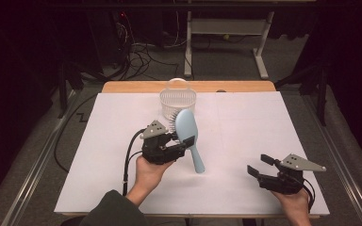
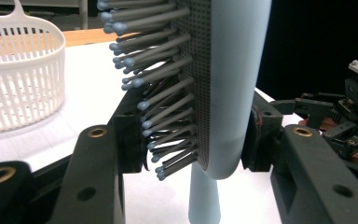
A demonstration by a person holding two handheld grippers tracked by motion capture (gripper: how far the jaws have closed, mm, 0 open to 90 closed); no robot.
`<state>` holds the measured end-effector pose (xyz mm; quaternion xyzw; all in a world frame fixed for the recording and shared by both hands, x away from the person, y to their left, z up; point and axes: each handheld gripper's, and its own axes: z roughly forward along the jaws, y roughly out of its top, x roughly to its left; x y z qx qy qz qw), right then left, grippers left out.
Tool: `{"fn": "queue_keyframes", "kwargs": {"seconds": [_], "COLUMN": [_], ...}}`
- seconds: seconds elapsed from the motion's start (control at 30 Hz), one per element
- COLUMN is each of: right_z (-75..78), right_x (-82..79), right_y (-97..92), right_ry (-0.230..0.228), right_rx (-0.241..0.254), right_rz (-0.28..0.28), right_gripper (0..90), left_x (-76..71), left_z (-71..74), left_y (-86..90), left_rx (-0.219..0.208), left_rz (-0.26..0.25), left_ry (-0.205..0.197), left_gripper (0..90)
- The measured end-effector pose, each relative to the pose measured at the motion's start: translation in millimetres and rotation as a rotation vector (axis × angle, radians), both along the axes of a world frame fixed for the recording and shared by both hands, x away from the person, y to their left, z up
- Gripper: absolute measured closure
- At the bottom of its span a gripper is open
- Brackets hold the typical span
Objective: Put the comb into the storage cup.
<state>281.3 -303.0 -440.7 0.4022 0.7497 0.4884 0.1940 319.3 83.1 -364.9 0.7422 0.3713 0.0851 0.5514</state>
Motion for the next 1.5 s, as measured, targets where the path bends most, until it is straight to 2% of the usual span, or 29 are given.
{"fn": "queue_keyframes", "kwargs": {"seconds": [0.1, 0.37, 0.53, 0.77, 1.17, 1.5], "right_z": [-2.7, -6.0, -10.2, -11.7, -16.3, -17.8], "right_x": [0.3, -1.4, -2.3, -4.5, -8.4, -9.9], "right_y": [-3.1, -7.4, -8.8, -14.9, -20.3, -22.0], "right_ry": [-0.006, -0.012, -0.012, -0.025, -0.023, -0.019], "right_rx": [-0.020, -0.014, -0.035, -0.009, -0.017, -0.013], "right_rz": [-0.005, -0.001, -0.017, -0.044, -0.057, -0.061], "right_gripper": [28.7, 27.7, 26.8, 26.3, 26.3, 26.3], "left_x": [0.3, 0.5, 1.4, 2.2, 6.7, 12.0], "left_z": [0.7, 3.5, 3.6, 4.3, 7.5, 14.5], "left_y": [2.7, 12.1, 15.7, 18.7, 26.8, 34.8], "left_rx": [-0.001, -0.007, -0.013, -0.015, -0.013, 0.012], "left_rz": [0.008, 0.029, 0.038, 0.043, 0.066, 0.095], "left_ry": [0.002, 0.000, 0.003, 0.002, 0.001, -0.010], "left_gripper": [52.1, 52.1, 52.1, 52.1, 52.1, 52.2]}}
